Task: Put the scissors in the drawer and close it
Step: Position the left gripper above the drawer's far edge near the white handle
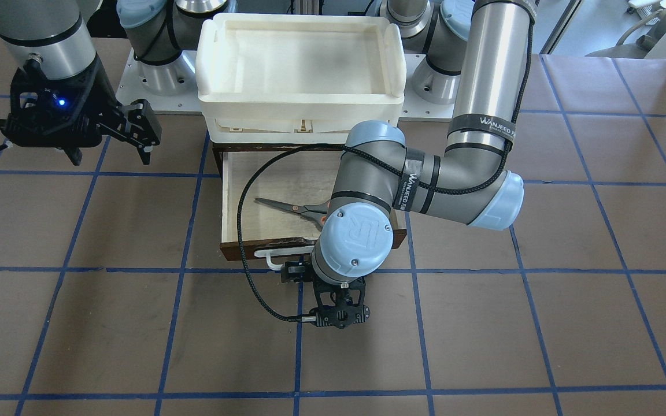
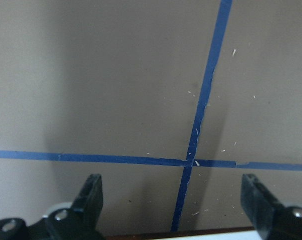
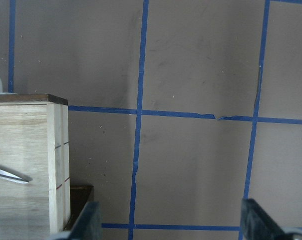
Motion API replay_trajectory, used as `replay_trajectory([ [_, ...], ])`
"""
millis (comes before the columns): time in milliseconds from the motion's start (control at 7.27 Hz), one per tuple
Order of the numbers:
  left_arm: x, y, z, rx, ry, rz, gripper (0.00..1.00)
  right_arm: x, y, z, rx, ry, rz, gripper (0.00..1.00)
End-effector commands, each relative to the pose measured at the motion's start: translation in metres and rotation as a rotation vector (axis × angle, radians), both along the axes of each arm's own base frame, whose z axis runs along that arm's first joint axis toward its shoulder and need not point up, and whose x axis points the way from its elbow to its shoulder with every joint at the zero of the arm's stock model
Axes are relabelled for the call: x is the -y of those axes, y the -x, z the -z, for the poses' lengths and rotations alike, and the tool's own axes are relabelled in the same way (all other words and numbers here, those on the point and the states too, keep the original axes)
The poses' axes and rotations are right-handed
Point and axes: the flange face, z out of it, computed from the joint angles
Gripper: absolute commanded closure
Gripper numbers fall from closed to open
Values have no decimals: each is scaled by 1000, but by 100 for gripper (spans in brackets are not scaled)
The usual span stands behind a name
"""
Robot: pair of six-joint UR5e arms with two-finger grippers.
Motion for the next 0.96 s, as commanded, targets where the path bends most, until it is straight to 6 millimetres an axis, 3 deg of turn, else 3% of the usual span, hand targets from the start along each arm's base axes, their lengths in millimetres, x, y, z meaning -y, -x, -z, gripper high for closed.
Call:
replay_trajectory([
  [0, -4, 1, -9, -14, -4, -1, 0, -1, 0, -2, 0, 9, 2, 0],
  [825, -9, 7, -7, -10, -15, 11, 0, -5, -2, -5, 12, 13, -8, 0],
])
